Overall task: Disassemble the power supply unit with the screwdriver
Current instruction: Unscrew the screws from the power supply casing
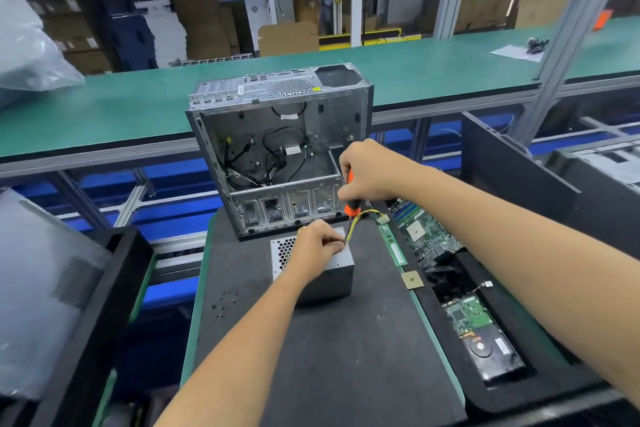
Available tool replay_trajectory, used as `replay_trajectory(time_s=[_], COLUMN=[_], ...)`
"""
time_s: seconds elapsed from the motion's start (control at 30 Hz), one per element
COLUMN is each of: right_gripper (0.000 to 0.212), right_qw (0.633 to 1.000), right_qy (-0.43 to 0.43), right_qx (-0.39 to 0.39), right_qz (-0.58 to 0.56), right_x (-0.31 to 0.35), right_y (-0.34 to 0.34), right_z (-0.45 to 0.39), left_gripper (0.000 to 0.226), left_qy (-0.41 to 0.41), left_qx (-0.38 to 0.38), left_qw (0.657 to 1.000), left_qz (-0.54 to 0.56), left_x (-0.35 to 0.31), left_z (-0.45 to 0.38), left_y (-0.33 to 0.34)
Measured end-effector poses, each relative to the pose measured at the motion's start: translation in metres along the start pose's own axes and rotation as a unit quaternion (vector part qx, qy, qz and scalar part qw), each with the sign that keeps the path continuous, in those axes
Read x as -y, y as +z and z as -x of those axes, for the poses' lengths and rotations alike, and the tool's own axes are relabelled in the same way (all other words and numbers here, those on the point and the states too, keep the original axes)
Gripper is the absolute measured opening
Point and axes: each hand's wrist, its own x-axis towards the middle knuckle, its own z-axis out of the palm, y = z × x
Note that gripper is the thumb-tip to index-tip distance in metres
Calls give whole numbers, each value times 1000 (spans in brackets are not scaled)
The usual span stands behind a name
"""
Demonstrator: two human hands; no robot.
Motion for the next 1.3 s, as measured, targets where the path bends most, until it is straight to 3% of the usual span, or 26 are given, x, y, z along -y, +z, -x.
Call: replay_trajectory(time_s=[0.2, 0.4, 0.83, 1.2, 1.3], right_gripper=[18, 30, 33, 29, 26], right_qw=[1000, 1000, 1000, 1000, 999], right_qy=[-3, 6, -10, -12, -5], right_qx=[10, 6, 19, 7, 36], right_qz=[13, 8, 9, 27, 31], right_x=[5, 3, 4, 2, 2], right_y=[-1, 1, 0, -2, -3], right_z=[-3, -8, -10, -9, -10], left_gripper=[6, 10, 12, 12, 16], left_qy=[-10, -14, -20, -21, -17], left_qx=[-7, 2, -3, -2, 2], left_qw=[1000, 1000, 1000, 1000, 1000], left_qz=[15, 8, 9, -2, -10], left_x=[1, 2, 5, 2, 2], left_z=[-1, -2, -3, -4, -4], left_y=[4, 3, 6, 4, 4])
